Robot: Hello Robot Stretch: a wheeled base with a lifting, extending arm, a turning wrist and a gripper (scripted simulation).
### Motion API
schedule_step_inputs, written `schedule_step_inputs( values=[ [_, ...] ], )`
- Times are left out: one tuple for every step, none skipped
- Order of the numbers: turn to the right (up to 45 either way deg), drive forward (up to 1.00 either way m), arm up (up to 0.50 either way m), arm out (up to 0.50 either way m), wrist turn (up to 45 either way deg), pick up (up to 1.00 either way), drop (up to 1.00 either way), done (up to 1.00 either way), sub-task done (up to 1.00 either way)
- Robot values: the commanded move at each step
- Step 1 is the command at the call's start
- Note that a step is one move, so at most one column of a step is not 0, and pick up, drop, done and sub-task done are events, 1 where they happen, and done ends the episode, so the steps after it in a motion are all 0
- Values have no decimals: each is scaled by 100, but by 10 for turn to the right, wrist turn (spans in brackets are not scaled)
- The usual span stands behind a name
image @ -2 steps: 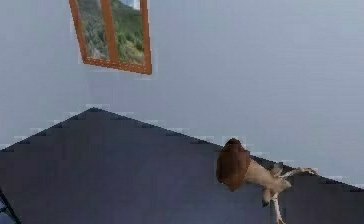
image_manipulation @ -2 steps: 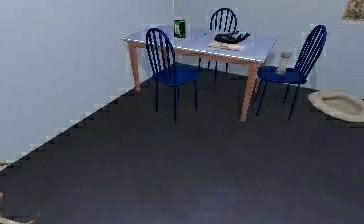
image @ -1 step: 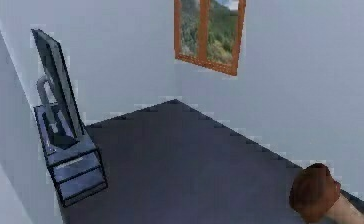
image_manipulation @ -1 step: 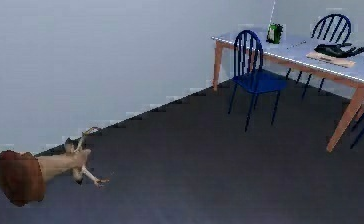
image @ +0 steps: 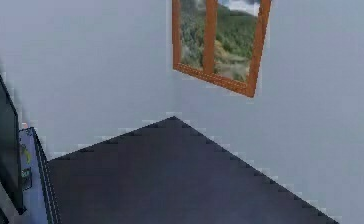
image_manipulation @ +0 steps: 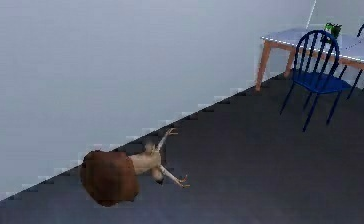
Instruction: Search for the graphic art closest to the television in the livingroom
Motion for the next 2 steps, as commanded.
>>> schedule_step_inputs(
  values=[
    [450,0,0,0,0,0,0,0,0],
    [450,0,0,0,0,0,0,0,0]
  ],
)
